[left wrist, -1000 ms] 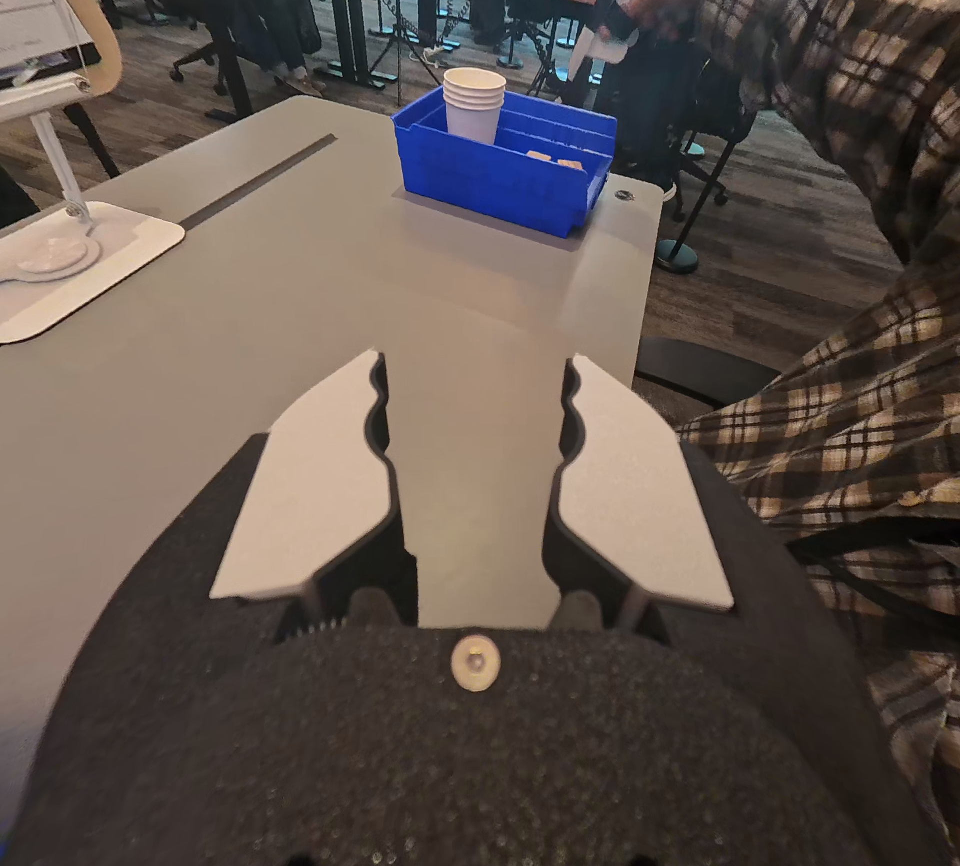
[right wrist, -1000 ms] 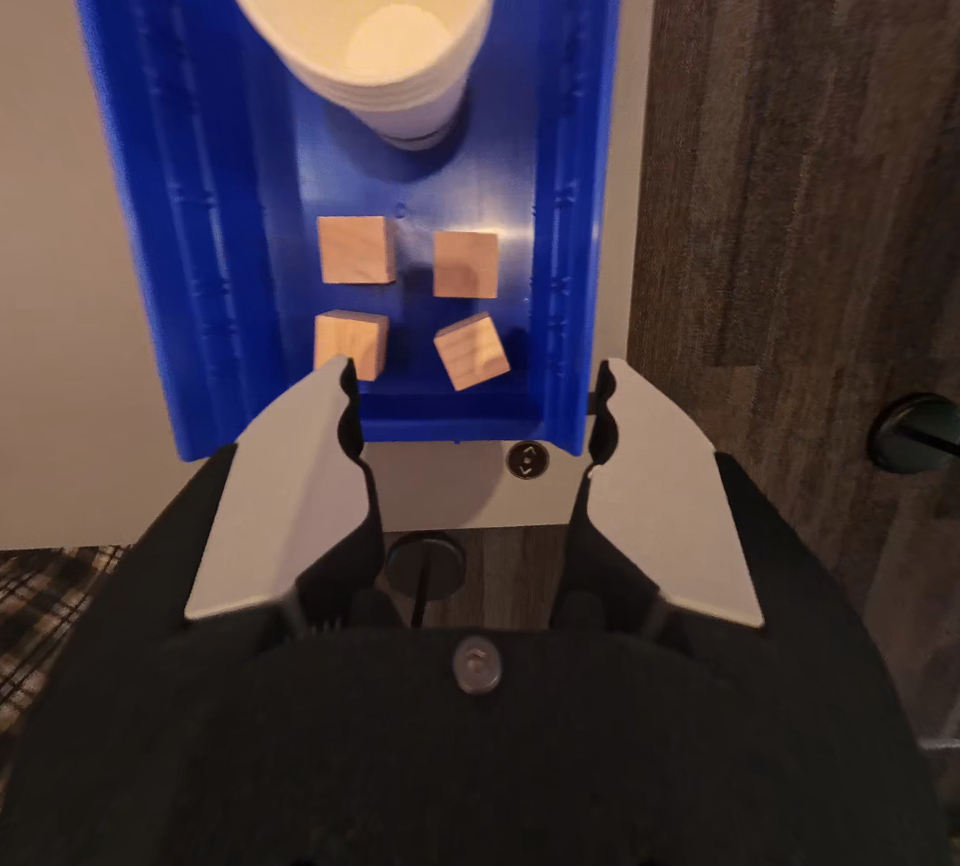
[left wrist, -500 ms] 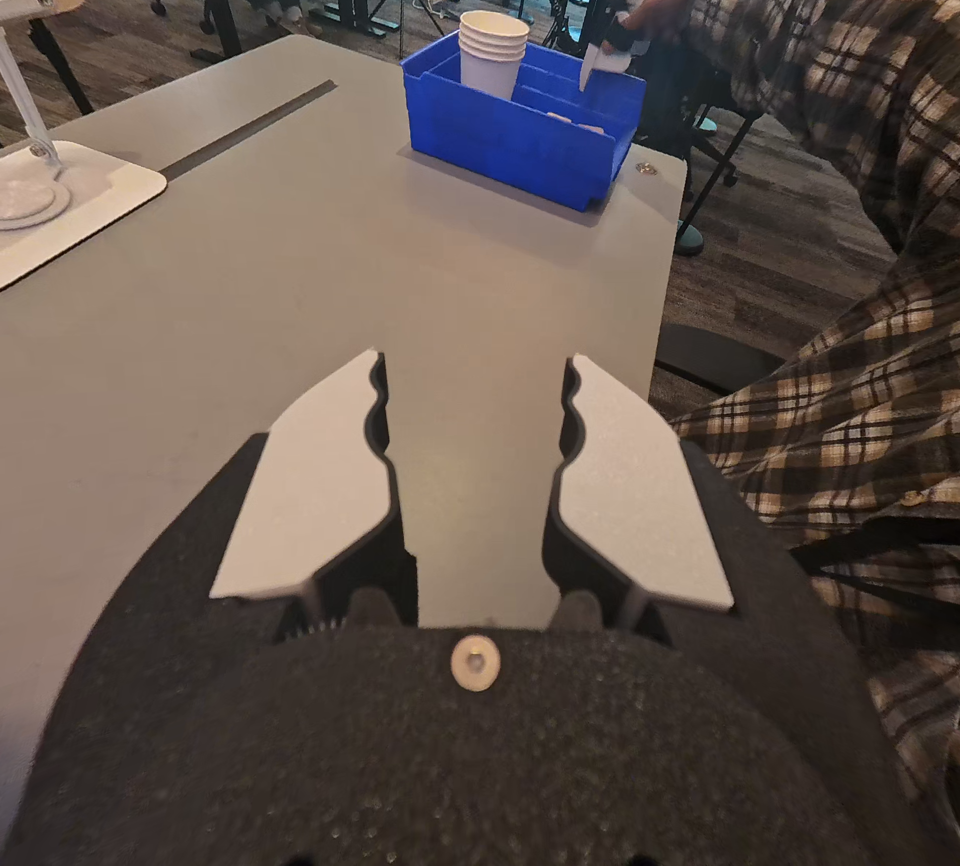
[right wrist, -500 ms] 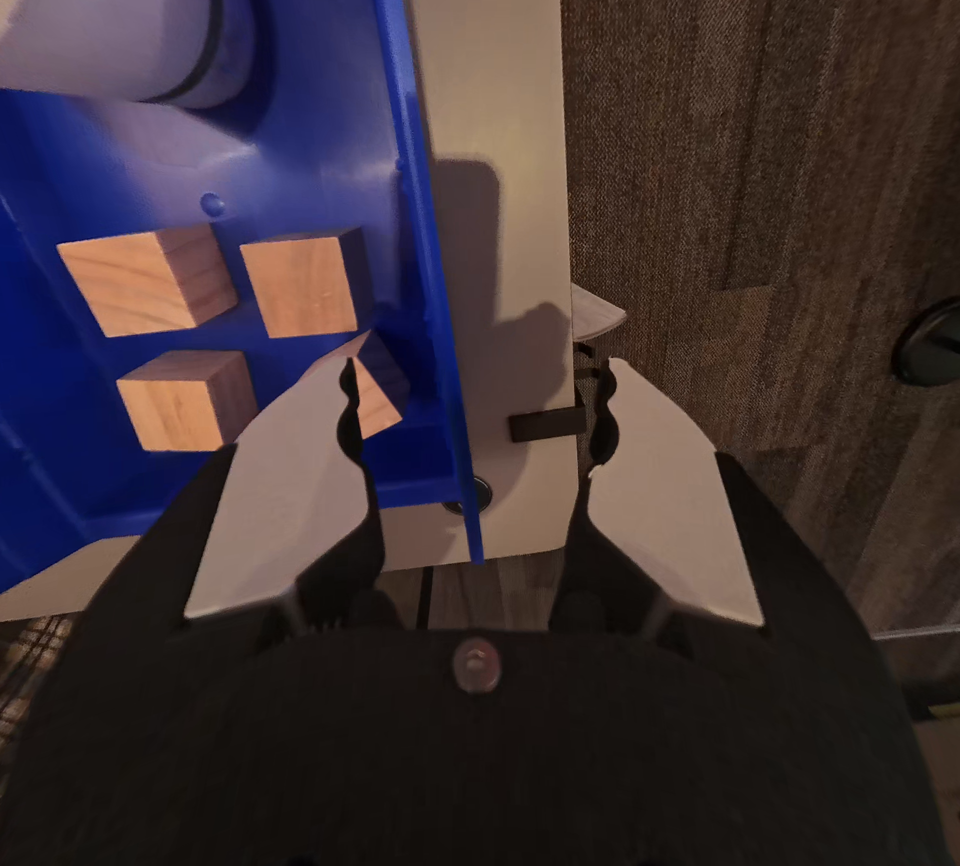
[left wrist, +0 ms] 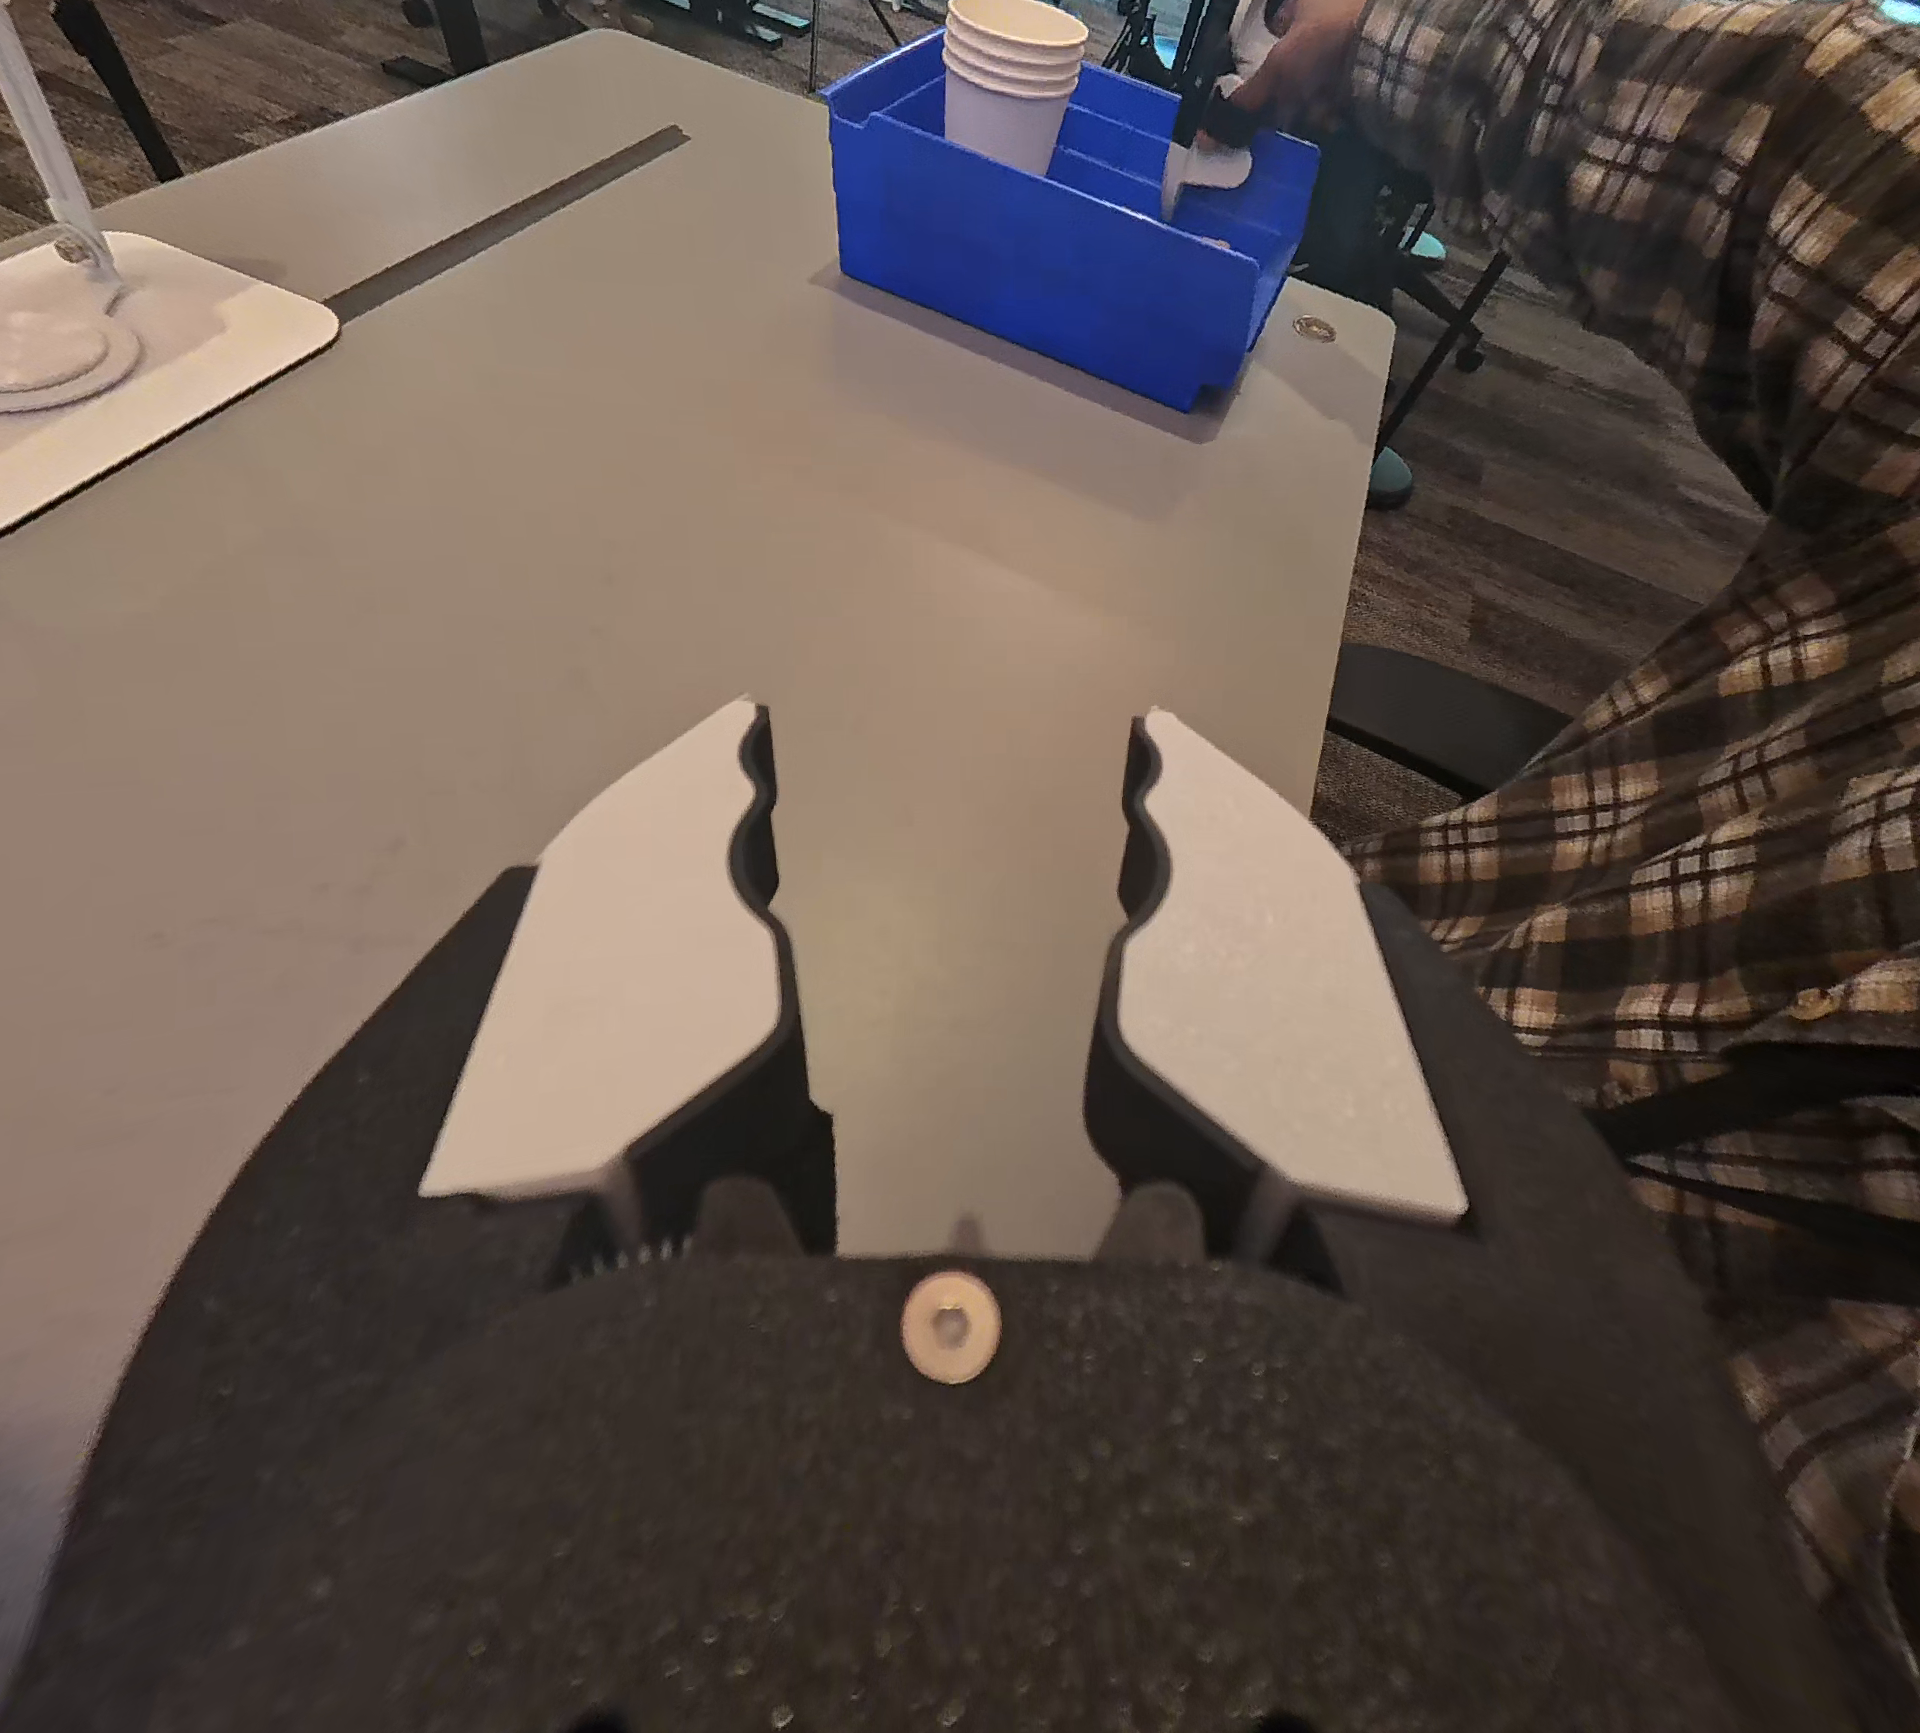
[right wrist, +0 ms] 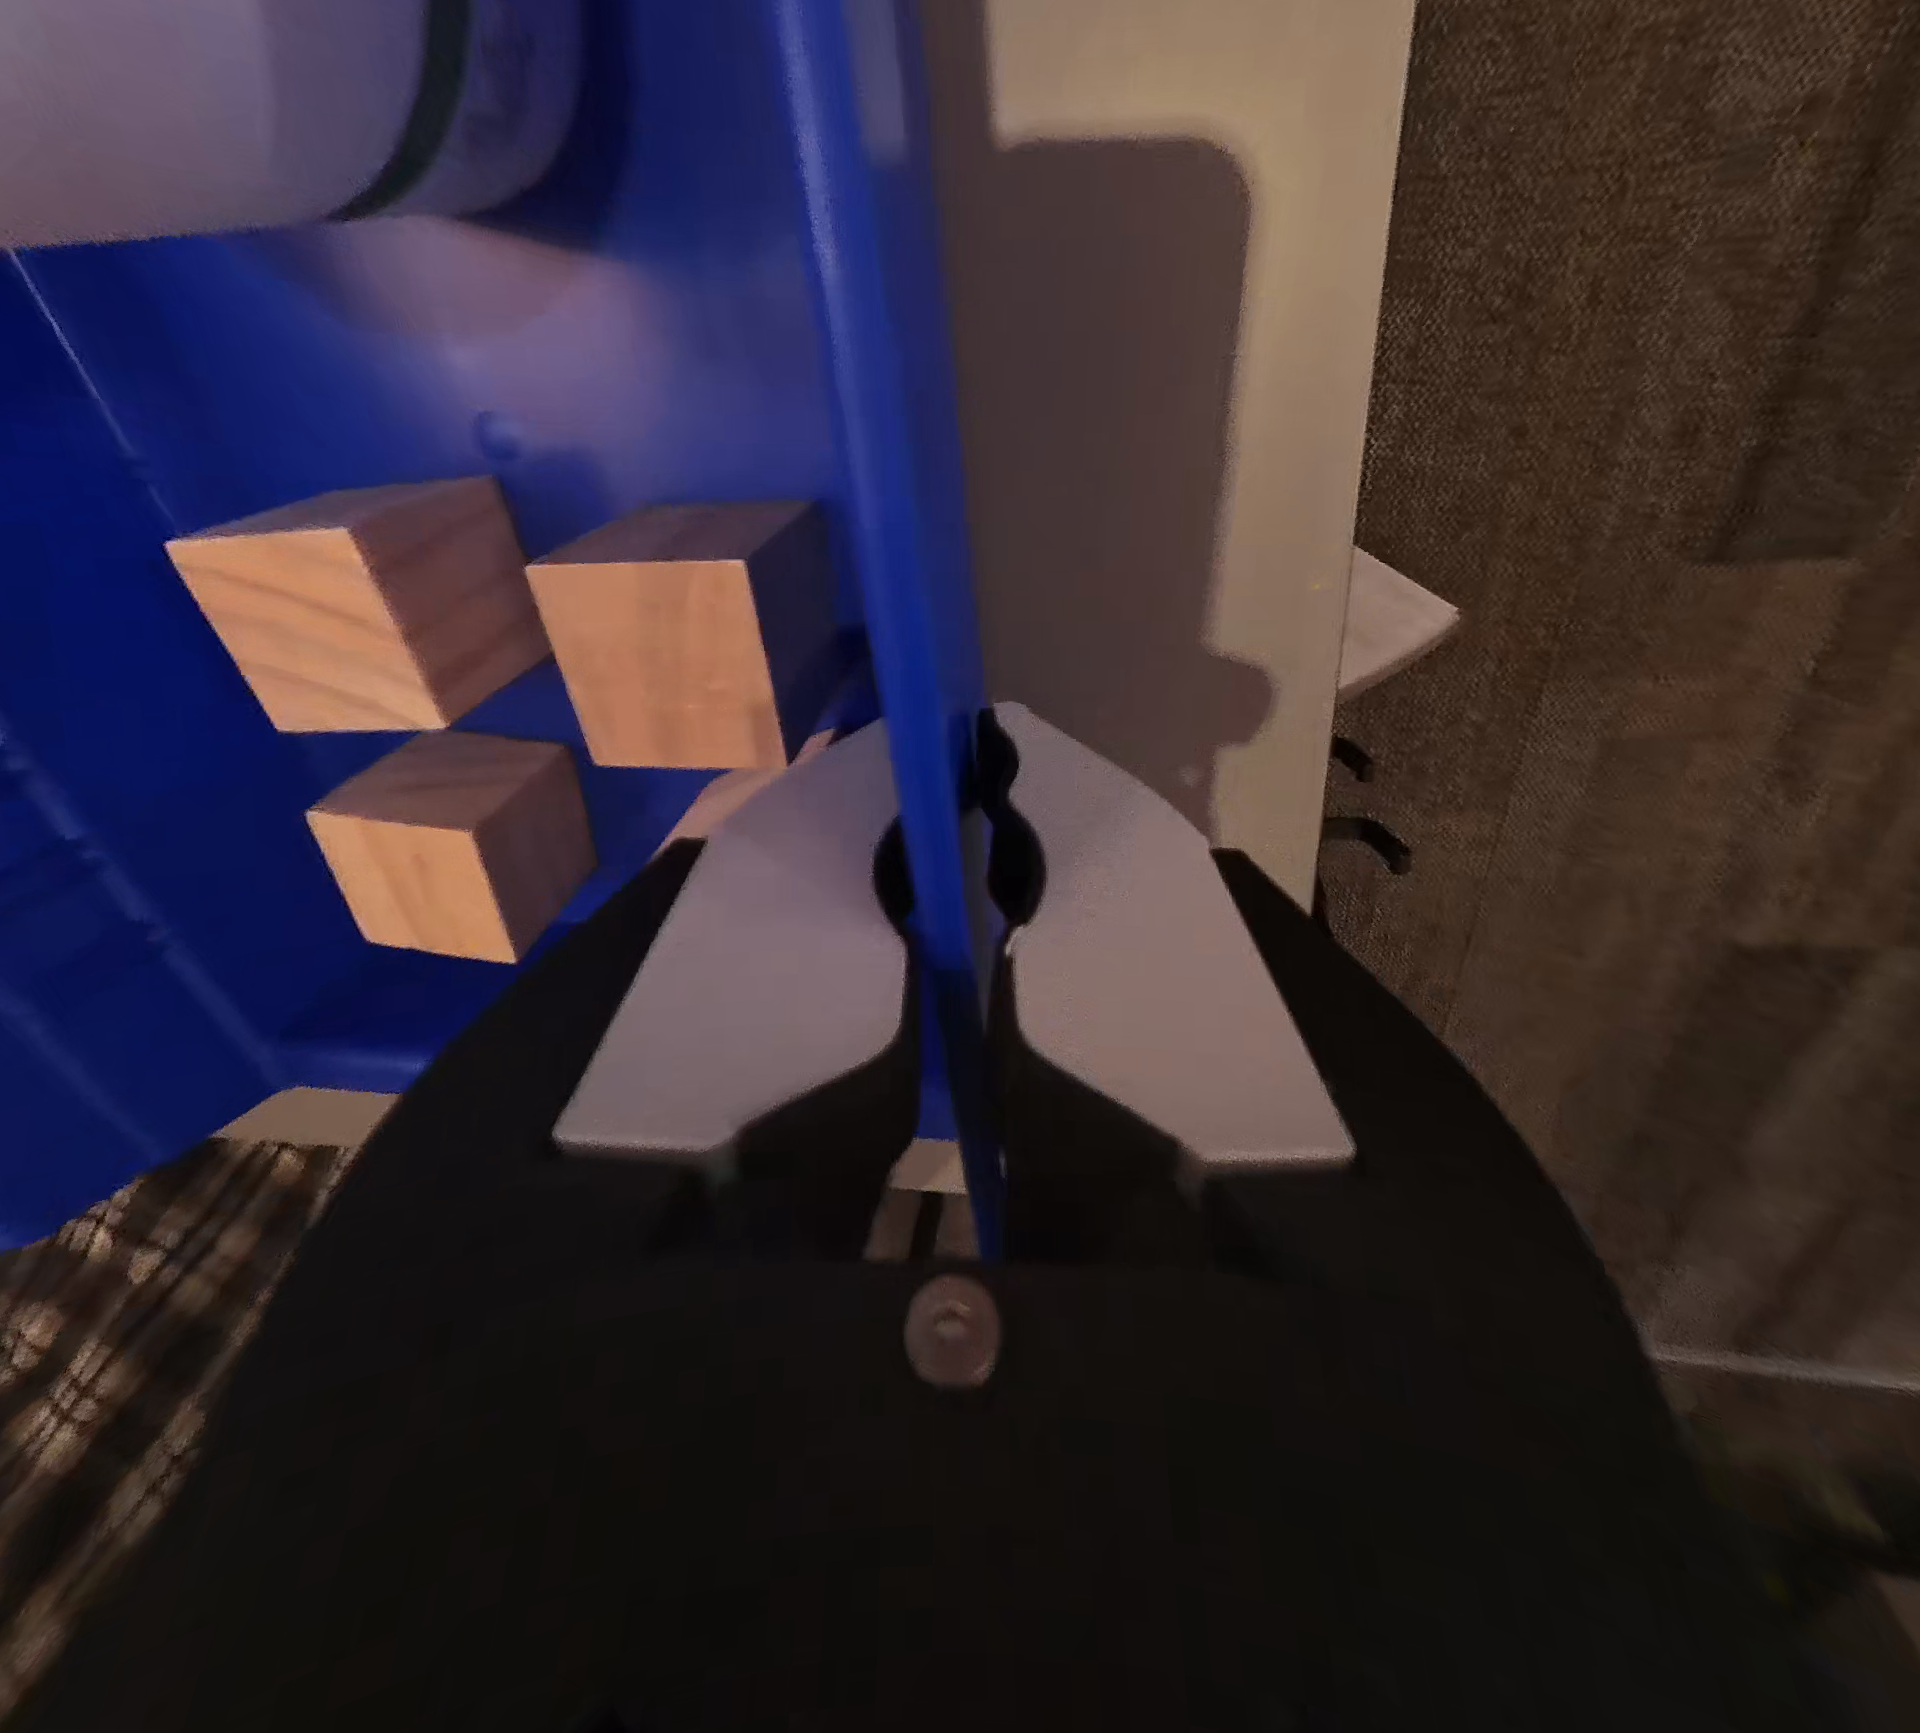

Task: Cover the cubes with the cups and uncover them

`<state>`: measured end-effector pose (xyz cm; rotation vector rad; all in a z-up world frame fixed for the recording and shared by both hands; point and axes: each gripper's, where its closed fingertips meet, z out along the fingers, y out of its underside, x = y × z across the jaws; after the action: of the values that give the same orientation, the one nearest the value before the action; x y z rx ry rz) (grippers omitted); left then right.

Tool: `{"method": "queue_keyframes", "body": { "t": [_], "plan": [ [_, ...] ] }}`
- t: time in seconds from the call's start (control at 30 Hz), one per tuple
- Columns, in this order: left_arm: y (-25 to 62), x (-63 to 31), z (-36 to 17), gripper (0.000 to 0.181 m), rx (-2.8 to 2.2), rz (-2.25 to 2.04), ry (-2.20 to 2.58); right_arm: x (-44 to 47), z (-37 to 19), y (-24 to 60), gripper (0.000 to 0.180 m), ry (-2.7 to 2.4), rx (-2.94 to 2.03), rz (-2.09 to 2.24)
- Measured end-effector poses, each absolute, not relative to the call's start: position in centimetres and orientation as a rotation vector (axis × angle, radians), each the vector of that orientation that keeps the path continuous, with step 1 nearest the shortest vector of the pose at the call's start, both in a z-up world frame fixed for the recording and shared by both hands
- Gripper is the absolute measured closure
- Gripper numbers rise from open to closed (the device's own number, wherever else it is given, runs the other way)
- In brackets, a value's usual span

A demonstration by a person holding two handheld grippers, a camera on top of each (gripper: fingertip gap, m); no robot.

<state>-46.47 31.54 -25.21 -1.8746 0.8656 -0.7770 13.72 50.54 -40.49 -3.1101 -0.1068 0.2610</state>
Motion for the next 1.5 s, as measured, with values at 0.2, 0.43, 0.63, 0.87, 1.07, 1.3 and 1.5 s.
{"method": "queue_keyframes", "body": {
  "t": [0.2,0.43,0.63,0.87,1.07,1.3,1.5],
  "plan": [
    [31.3,-46.2,-25.1,0.117,-1.869,-0.777,0.877,13.1,-40.5,50.4,0.175,-0.217,-3.092,0.241],
    [30.8,-46.0,-24.6,0.117,-1.853,-0.773,0.889,11.0,-40.5,50.4,0.175,-0.31,-3.071,0.241],
    [30.3,-46.1,-24.0,0.117,-1.831,-0.771,0.892,7.9,-40.4,50.5,0.175,-0.424,-3.058,0.248],
    [29.6,-46.5,-22.9,0.117,-1.799,-0.769,0.887,2.8,-40.4,50.3,0.175,-0.538,-3.046,0.26],
    [28.9,-47.2,-21.8,0.117,-1.765,-0.758,0.877,-2.3,-40.3,49.7,0.175,-0.607,-3.041,0.266],
    [28.1,-48.3,-20.6,0.117,-1.731,-0.718,0.859,-8.8,-40.3,48.6,0.175,-0.619,-3.052,0.267],
    [27.5,-49.2,-19.5,0.117,-1.697,-0.708,0.833,-14.6,-40.2,47.0,0.174,-0.644,-3.065,0.268]
  ]
}}
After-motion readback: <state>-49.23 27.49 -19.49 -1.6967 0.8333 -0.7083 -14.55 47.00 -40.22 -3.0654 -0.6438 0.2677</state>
